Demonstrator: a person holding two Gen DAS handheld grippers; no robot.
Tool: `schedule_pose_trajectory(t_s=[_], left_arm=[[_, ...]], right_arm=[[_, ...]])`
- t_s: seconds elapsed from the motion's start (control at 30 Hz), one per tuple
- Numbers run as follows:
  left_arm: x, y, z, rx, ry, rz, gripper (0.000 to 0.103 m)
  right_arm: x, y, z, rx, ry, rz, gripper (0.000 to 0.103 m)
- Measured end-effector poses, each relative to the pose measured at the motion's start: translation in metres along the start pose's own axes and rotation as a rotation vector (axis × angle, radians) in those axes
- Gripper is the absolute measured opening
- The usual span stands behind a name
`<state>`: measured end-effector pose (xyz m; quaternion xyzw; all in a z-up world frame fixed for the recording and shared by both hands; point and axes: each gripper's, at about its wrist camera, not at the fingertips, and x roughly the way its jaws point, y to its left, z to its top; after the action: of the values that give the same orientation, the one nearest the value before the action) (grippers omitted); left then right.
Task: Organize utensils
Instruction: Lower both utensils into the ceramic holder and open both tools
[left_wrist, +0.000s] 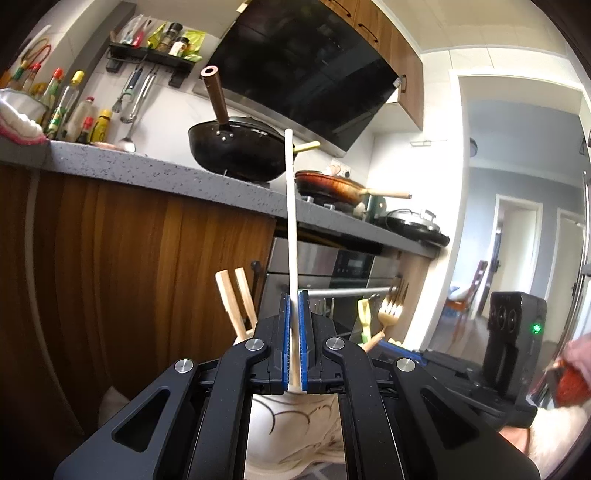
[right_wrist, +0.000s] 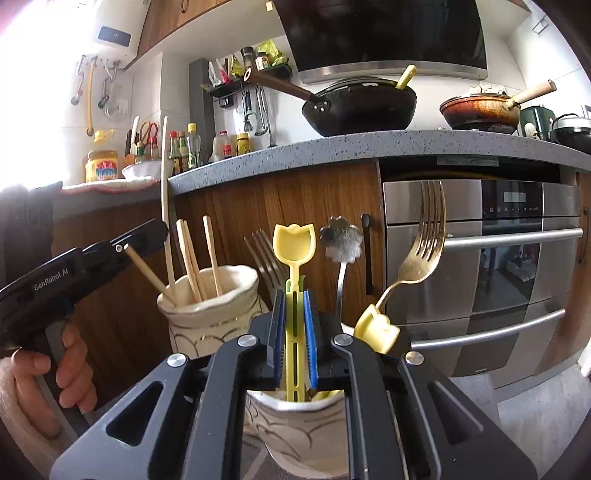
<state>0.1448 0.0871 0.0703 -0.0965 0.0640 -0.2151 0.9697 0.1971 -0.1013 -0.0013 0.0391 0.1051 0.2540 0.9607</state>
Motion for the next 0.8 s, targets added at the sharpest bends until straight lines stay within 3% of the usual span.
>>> schedule_pose_trajectory(t_s=[0.1,0.17,0.23,0.8], left_arm=[[-0.001,0.0,-0.002,0.006,0.022,0.013,0.008],[-0.003,-0.002,-0.004,0.02,0.026,0.025,0.017],[-0.006,-0.005,-0.006,0.043,0.031,0.041,0.019],[-0.055,-0.017,-0.038,0.056,0.101,0.136,0.043]], right_arm=[[0.001,0.001,-0.001,0.002,0.015,-0.008,0.012],[-0.002,0.001,0.0,0.001,0.008,-0.007,0.022],[-0.008,0.003,0.0,-0.002,-0.003,-0.013,0.025],[-0.076,0.012,-0.029,-0.04,0.046,-0.1,0.026]])
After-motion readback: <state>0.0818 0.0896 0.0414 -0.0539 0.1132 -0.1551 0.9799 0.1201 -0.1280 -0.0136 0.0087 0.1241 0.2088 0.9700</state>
